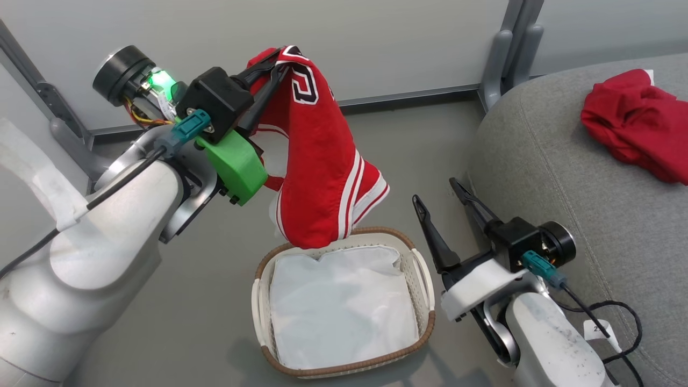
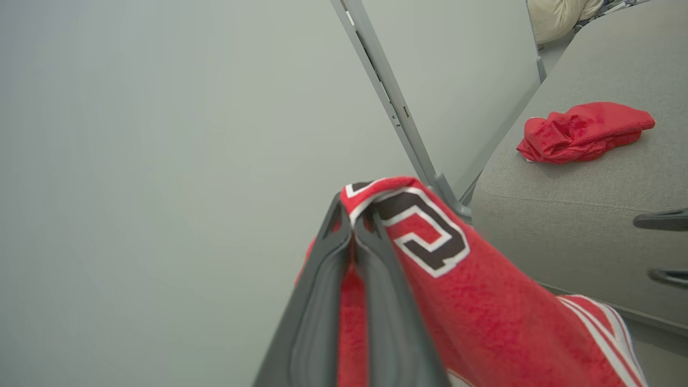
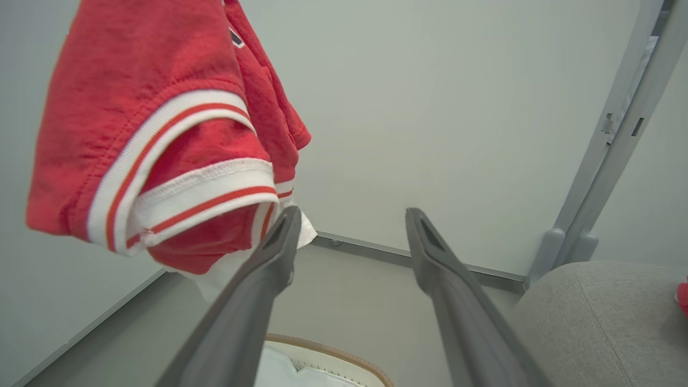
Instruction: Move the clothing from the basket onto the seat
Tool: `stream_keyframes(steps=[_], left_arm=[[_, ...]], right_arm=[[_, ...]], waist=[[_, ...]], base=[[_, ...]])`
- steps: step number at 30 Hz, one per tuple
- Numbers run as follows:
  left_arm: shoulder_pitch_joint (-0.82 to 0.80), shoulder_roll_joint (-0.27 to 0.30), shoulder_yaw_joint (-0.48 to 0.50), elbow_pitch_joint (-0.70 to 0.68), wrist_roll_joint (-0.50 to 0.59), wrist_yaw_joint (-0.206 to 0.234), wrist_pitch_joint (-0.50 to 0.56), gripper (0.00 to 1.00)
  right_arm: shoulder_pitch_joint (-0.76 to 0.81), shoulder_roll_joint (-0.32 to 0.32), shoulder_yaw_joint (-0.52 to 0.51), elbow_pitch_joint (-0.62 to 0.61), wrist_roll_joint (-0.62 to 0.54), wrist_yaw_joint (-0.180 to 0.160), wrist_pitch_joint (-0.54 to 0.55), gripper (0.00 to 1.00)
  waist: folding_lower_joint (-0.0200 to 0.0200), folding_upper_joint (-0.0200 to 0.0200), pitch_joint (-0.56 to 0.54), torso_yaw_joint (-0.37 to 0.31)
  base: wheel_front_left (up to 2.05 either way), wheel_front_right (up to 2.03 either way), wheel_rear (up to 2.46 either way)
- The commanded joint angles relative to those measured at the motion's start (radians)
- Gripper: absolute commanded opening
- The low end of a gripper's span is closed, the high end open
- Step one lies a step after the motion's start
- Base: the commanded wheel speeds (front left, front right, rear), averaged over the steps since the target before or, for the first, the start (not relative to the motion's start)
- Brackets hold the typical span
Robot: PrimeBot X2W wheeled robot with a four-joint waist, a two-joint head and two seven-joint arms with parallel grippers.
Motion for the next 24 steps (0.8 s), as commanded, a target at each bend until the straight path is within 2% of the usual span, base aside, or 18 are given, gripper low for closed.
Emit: stream_keyframes(steps=[1, 8, 19, 24], left_arm=[[-0.02, 0.005, 0.004, -0.009, -0.003, 0.007, 0.0, 0.0], [-0.013, -0.009, -0.013, -0.038, -0.005, 0.005, 0.008, 0.0], [0.027, -0.026, -0.052, -0.072, -0.017, 0.006, 0.024, 0.0], [0.037, -0.03, -0.056, -0.072, -0.026, 0.01, 0.017, 0.0]], right_arm=[[-0.019, -0.004, 0.015, 0.022, -0.007, -0.001, -0.002, 1.0], [-0.069, -0.004, 0.085, 0.096, 0.004, -0.001, -0.002, 1.0], [-0.158, -0.004, 0.153, 0.051, 0.009, -0.001, -0.002, 1.0], [-0.189, -0.004, 0.222, 0.084, 0.021, -0.001, -0.002, 1.0]], waist=[[0.0001, 0.0, -0.004, 0.003], [0.0001, 0.0, -0.027, 0.015], [0.0001, 0.0, -0.043, 0.02], [0.0001, 0.0, -0.041, 0.023]], base=[[0.0, 0.0, 0.0], [0.0, 0.0, 0.0], [0.0, 0.0, 0.0], [0.0, 0.0, 0.0]])
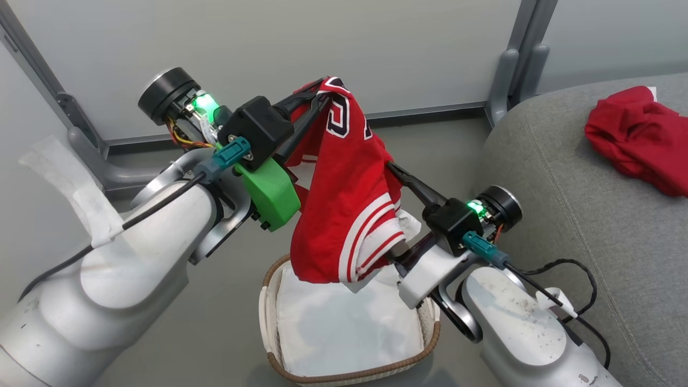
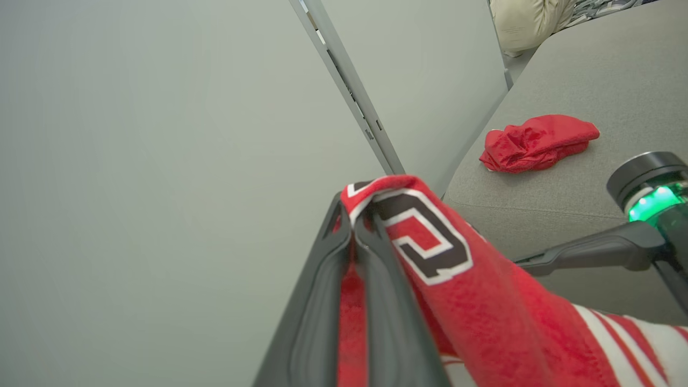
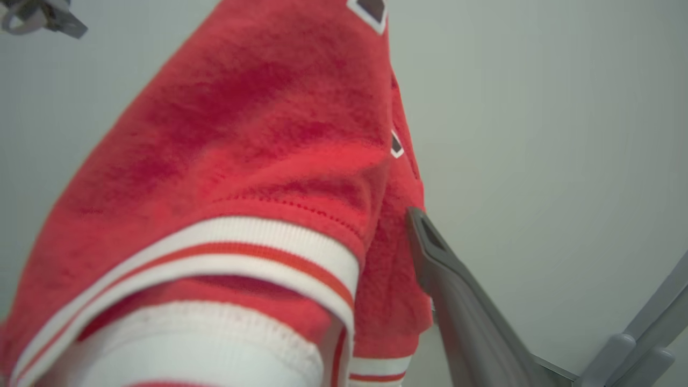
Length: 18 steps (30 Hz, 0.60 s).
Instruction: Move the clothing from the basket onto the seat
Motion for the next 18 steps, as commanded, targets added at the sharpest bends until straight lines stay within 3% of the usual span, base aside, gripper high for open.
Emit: stream_keyframes(steps=[1, 3, 4, 5, 7, 14, 15, 17, 18], left_arm=[[0.014, -0.005, 0.001, -0.003, -0.012, 0.006, -0.008, 0.0], [0.016, -0.008, 0.001, -0.008, -0.013, 0.008, -0.014, 0.0], [0.018, -0.009, 0.001, -0.009, -0.014, 0.01, -0.015, 0.0], [0.022, -0.01, 0.001, -0.01, -0.019, 0.012, -0.017, 0.0], [0.03, -0.008, 0.004, -0.007, -0.025, 0.02, -0.018, 0.0], [0.102, 0.011, 0.02, 0.024, -0.059, 0.05, -0.049, 0.0], [0.119, 0.013, 0.021, 0.032, -0.067, 0.055, -0.058, 0.04], [0.154, 0.01, 0.028, 0.045, -0.09, 0.064, -0.08, 0.45], [0.173, 0.004, 0.033, 0.05, -0.104, 0.068, -0.091, 0.81]], right_arm=[[-0.018, -0.004, 0.015, 0.012, 0.011, -0.001, -0.002, 1.0], [-0.03, -0.004, 0.037, 0.026, 0.024, -0.001, -0.002, 1.0], [-0.036, -0.004, 0.045, 0.028, 0.028, -0.001, -0.002, 0.52], [-0.042, -0.004, 0.053, 0.03, 0.032, -0.001, -0.002, 0.38], [-0.05, -0.004, 0.06, 0.029, 0.039, -0.001, -0.002, 0.0], [-0.052, -0.004, 0.043, 0.005, 0.033, -0.001, -0.002, 0.0], [-0.048, -0.004, 0.035, 0.0, 0.031, -0.001, -0.002, 0.0], [-0.041, -0.004, 0.017, -0.008, 0.026, -0.001, -0.002, 0.0], [-0.038, -0.004, 0.008, -0.012, 0.022, -0.001, -0.002, 0.0]], waist=[[0.0001, 0.0, 0.002, 0.002], [0.0001, 0.0, 0.004, 0.005], [0.0001, 0.0, 0.005, 0.007], [0.0001, 0.0, 0.005, 0.008], [0.0001, 0.0, 0.006, 0.011], [0.0001, 0.0, 0.015, 0.01], [0.0001, 0.0, 0.017, 0.009], [0.0001, 0.0, 0.021, 0.008], [0.0001, 0.0, 0.023, 0.007]], base=[[0.0, 0.0, 0.0], [0.0, 0.0, 0.0], [0.0, 0.0, 0.0], [0.0, 0.0, 0.0], [0.0, 0.0, 0.0], [0.0, 0.0, 0.0], [0.0, 0.0, 0.0], [0.0, 0.0, 0.0], [0.0, 0.0, 0.0]])
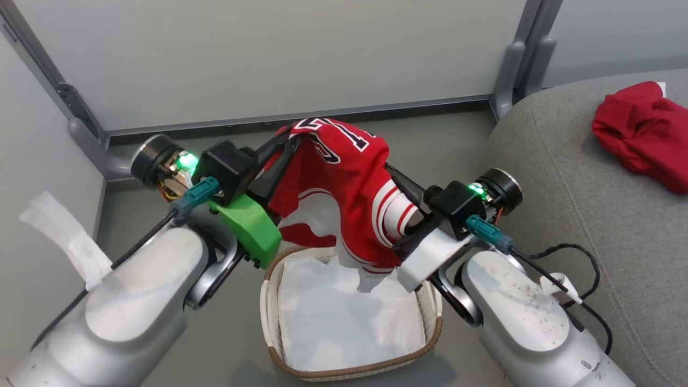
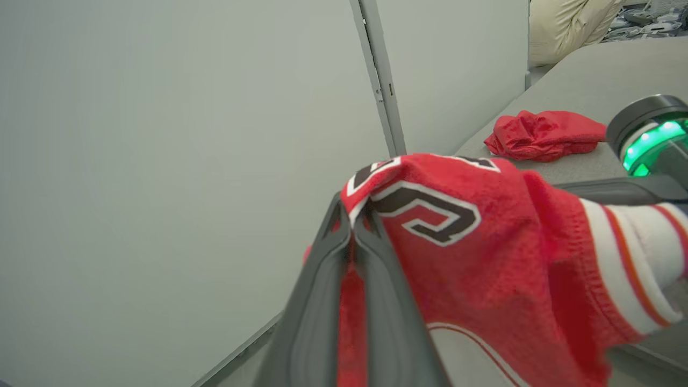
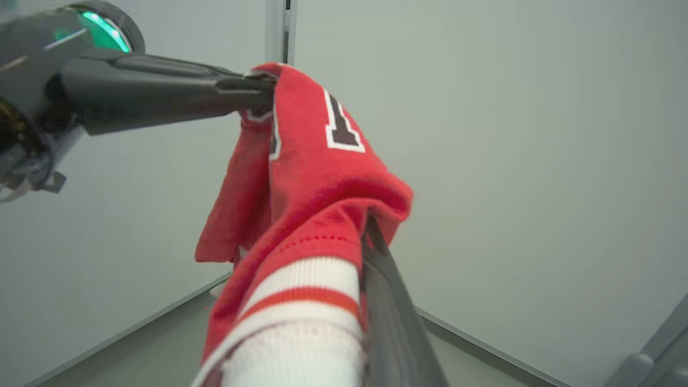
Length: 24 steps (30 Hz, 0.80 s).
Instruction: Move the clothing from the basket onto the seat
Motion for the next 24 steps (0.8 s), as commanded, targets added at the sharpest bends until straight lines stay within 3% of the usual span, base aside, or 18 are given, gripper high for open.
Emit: stream_keyframes(steps=[1, 13, 24], left_arm=[[0.04, -0.008, 0.011, 0.008, -0.027, 0.01, -0.018, 1.0], [0.231, -0.073, 0.022, 0.07, -0.093, 0.064, -0.144, 1.0], [0.318, -0.13, 0.024, 0.108, -0.073, 0.051, -0.176, 1.0]], right_arm=[[0.013, -0.004, -0.016, -0.008, -0.01, -0.001, -0.002, 0.0], [0.056, -0.004, -0.136, -0.041, -0.057, -0.001, -0.002, 0.0], [0.118, -0.004, -0.24, -0.067, -0.085, -0.001, -0.002, 0.0]], waist=[[0.0, 0.0, 0.004, -0.001], [0.0, 0.0, 0.031, -0.001], [0.0, 0.0, 0.042, -0.015]], base=[[0.0, 0.0, 0.0], [0.0, 0.0, 0.0], [0.0, 0.0, 0.0]])
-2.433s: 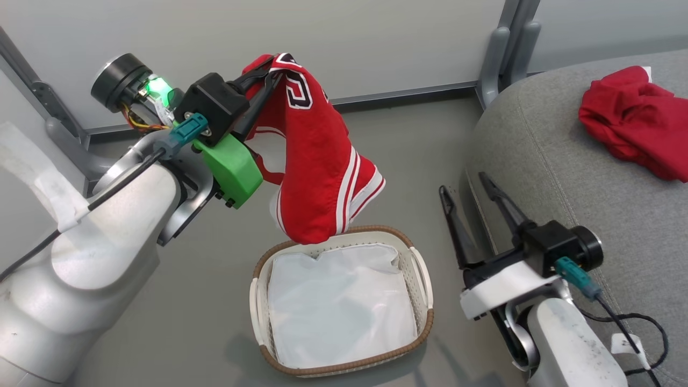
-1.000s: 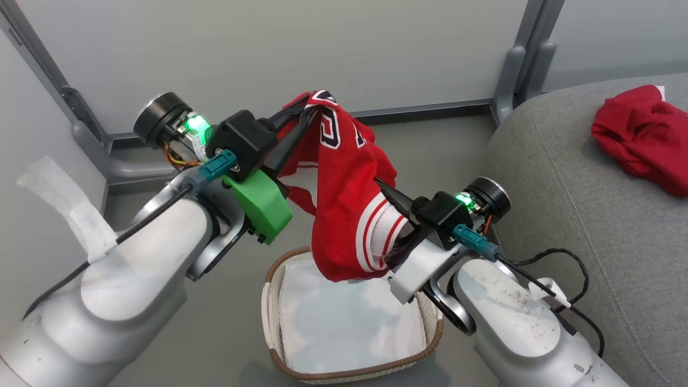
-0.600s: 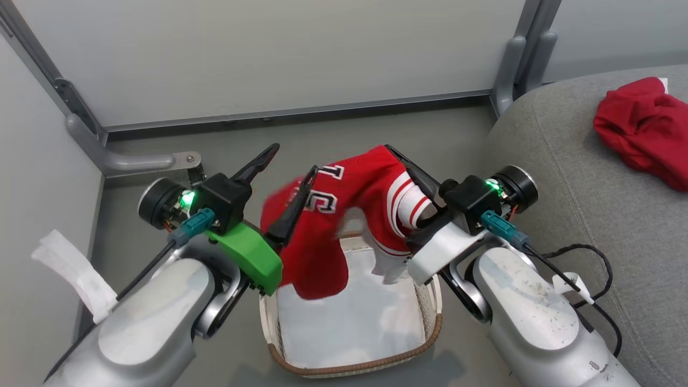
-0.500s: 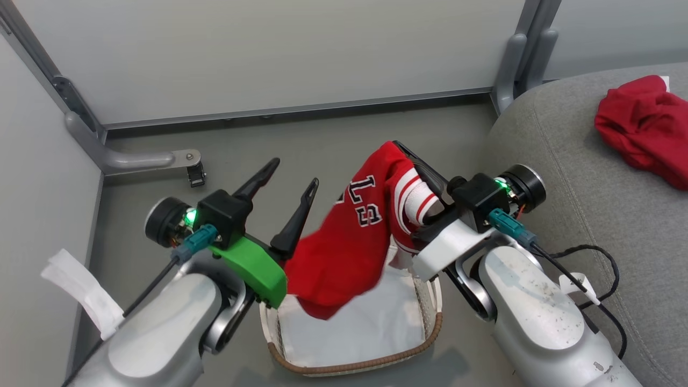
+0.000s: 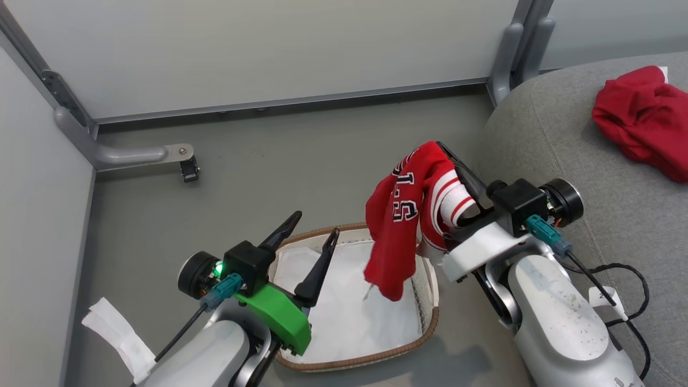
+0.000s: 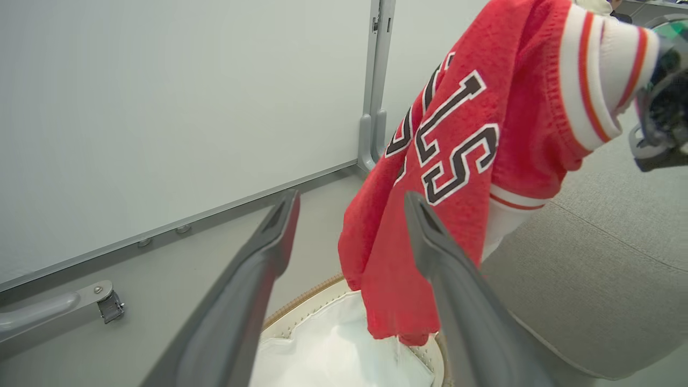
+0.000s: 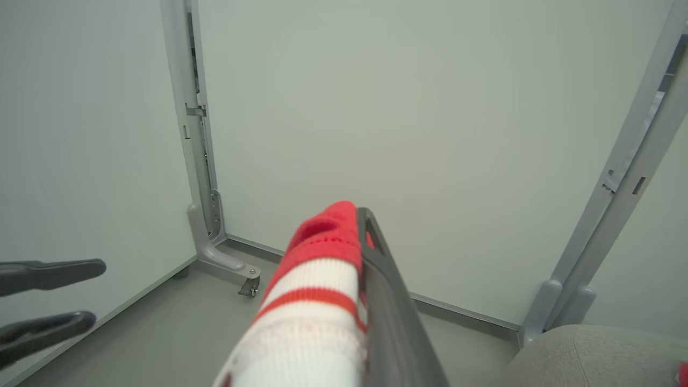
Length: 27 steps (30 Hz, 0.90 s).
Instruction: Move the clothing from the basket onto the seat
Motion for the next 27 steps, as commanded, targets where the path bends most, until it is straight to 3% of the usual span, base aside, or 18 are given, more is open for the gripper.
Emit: stream_keyframes(steps=[1, 10, 27], left_arm=[[0.021, -0.006, 0.006, 0.005, 0.011, -0.005, -0.007, 1.0], [0.05, -0.034, 0.029, 0.003, 0.042, -0.027, -0.008, 1.0], [0.036, -0.049, 0.065, 0.005, 0.12, -0.047, -0.007, 1.0]], right_arm=[[0.016, -0.003, -0.01, -0.008, -0.008, -0.001, -0.002, 0.0], [0.038, -0.003, -0.045, -0.025, -0.017, -0.001, -0.002, 0.0], [0.087, -0.003, -0.126, -0.071, -0.044, -0.001, -0.002, 0.0]], waist=[[0.0001, -0.0001, -0.001, -0.004], [0.0001, -0.0001, 0.003, -0.052], [0.0001, -0.0001, 0.075, -0.3]], base=[[0.0, 0.0, 0.0], [0.0, 0.0, 0.0], [0.0, 0.0, 0.0]])
